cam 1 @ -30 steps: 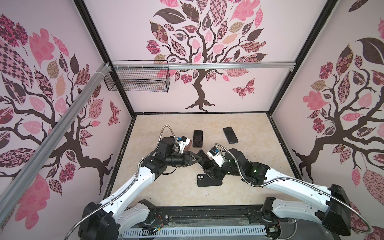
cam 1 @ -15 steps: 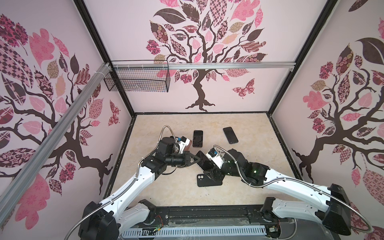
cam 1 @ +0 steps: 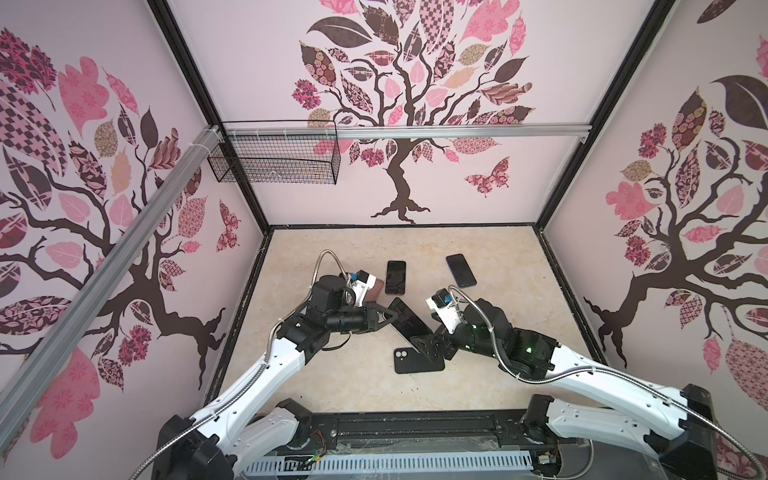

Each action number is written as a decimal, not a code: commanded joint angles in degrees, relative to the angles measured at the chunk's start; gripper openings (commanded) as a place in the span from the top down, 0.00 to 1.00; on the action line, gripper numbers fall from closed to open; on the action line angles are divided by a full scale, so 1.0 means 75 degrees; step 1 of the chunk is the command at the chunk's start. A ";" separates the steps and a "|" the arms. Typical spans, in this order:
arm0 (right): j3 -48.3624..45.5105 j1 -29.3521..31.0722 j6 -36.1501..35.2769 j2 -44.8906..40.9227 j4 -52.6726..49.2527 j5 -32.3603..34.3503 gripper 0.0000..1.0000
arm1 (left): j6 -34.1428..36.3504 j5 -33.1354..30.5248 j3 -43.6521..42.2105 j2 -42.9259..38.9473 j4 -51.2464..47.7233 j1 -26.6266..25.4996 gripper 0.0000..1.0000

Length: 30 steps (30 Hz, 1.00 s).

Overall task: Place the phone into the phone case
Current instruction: 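Hold the phone upright with the right gripper beside the left gripper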

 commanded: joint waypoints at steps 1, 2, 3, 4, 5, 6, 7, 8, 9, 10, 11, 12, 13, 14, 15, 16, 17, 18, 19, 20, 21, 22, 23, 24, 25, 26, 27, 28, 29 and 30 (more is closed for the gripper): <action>0.0356 -0.0018 0.0804 -0.0125 -0.0542 0.0127 0.00 | 0.0271 -0.0652 -0.0001 -0.0442 0.0082 0.0011 1.00; 0.0360 -0.0030 0.1019 -0.0168 -0.0579 0.0106 0.00 | 0.0283 -0.0794 -0.0031 -0.0557 0.0081 0.0007 1.00; 0.0333 -0.0077 0.1314 -0.0228 -0.0555 -0.0004 0.00 | 0.0264 -0.0929 -0.0079 -0.0698 0.0108 0.0005 1.00; 0.0258 -0.0138 0.1544 -0.0306 -0.0447 -0.0174 0.00 | 0.0217 -0.1064 -0.0145 -0.0848 0.0186 0.0002 1.00; 0.0184 -0.0190 0.1741 -0.0390 -0.0311 -0.0327 0.00 | 0.0182 -0.1184 -0.0194 -0.0960 0.0232 0.0007 1.00; 0.0067 -0.0260 0.1979 -0.0493 -0.0125 -0.0480 0.00 | 0.0153 -0.1281 -0.0234 -0.1072 0.0270 0.0011 1.00; -0.0054 -0.0344 0.2233 -0.0591 0.0064 -0.0625 0.00 | 0.0130 -0.1395 -0.0291 -0.1196 0.0298 0.0012 1.00; -0.0175 -0.0448 0.2461 -0.0650 0.0275 -0.0786 0.00 | 0.0116 -0.1497 -0.0332 -0.1284 0.0307 0.0004 1.00; -0.0338 -0.0619 0.2707 -0.0732 0.0519 -0.1016 0.01 | 0.0074 -0.1646 -0.0384 -0.1416 0.0305 0.0005 1.00; -0.0520 -0.0799 0.3005 -0.0797 0.0803 -0.1291 0.03 | 0.0026 -0.1784 -0.0448 -0.1554 0.0324 0.0013 1.00; -0.0706 -0.0977 0.3220 -0.0836 0.1090 -0.1548 0.04 | -0.0040 -0.1878 -0.0507 -0.1672 0.0378 0.0012 1.00; -0.0922 -0.1174 0.3472 -0.0876 0.1446 -0.1843 0.06 | -0.0095 -0.1950 -0.0582 -0.1800 0.0461 0.0009 1.00; -0.1150 -0.1368 0.3664 -0.0905 0.1759 -0.2157 0.09 | -0.0145 -0.2032 -0.0654 -0.1934 0.0511 0.0012 1.00; -0.1300 -0.1494 0.3773 -0.0913 0.2104 -0.2430 0.11 | -0.0172 -0.2090 -0.0697 -0.2039 0.0558 0.0011 1.00; -0.1476 -0.1627 0.3913 -0.0896 0.2465 -0.2744 0.12 | -0.0209 -0.2120 -0.0765 -0.2148 0.0626 0.0004 1.00; -0.1610 -0.1706 0.4016 -0.0893 0.2818 -0.2992 0.13 | -0.0248 -0.2127 -0.0838 -0.2248 0.0731 0.0004 1.00; -0.1724 -0.1719 0.4089 -0.0887 0.3116 -0.3169 0.14 | -0.0312 -0.2125 -0.0915 -0.2325 0.0850 0.0003 1.00; -0.1795 -0.1722 0.4146 -0.0848 0.3377 -0.3320 0.15 | -0.0424 -0.2071 -0.1014 -0.2402 0.1022 0.0002 1.00; -0.1826 -0.1727 0.4203 -0.0793 0.3561 -0.3444 0.17 | -0.0568 -0.1930 -0.1151 -0.2464 0.1378 0.0009 1.00; -0.1842 -0.1726 0.4245 -0.0712 0.3658 -0.3524 0.18 | -0.0731 -0.1753 -0.1288 -0.2510 0.1756 0.0002 1.00; -0.1876 -0.1724 0.4286 -0.0630 0.3766 -0.3603 0.19 | -0.0930 -0.1627 -0.1412 -0.2526 0.2099 0.0010 1.00; -0.1925 -0.1733 0.4349 -0.0556 0.3932 -0.3692 0.21 | -0.1086 -0.1498 -0.1473 -0.2523 0.2265 0.0006 1.00; -0.1972 -0.1727 0.4455 -0.0524 0.4110 -0.3742 0.22 | -0.1160 -0.1394 -0.1490 -0.2510 0.2353 0.0004 1.00; -0.2069 -0.1728 0.4593 -0.0510 0.4391 -0.3791 0.23 | -0.1189 -0.1277 -0.1485 -0.2505 0.2423 0.0004 1.00; -0.2187 -0.1733 0.4725 -0.0502 0.4697 -0.3845 0.24 | -0.1203 -0.1159 -0.1490 -0.2492 0.2502 0.0011 1.00; -0.2275 -0.1733 0.4845 -0.0502 0.4969 -0.3886 0.25 | -0.1243 -0.1096 -0.1515 -0.2508 0.2609 0.0003 1.00; -0.2396 -0.1727 0.5000 -0.0491 0.5296 -0.3902 0.26 | -0.1362 -0.1036 -0.1567 -0.2533 0.2755 0.0004 1.00; -0.2446 -0.1724 0.5131 -0.0464 0.5528 -0.3865 0.27 | -0.1520 -0.1021 -0.1660 -0.2578 0.3075 0.0012 1.00; -0.2482 -0.1725 0.5220 -0.0425 0.5679 -0.3854 0.27 | -0.1673 -0.1000 -0.1751 -0.2618 0.3346 0.0002 1.00; -0.2538 -0.1730 0.5329 -0.0363 0.5914 -0.3855 0.28 | -0.1807 -0.0994 -0.1843 -0.2655 0.3736 0.0007 1.00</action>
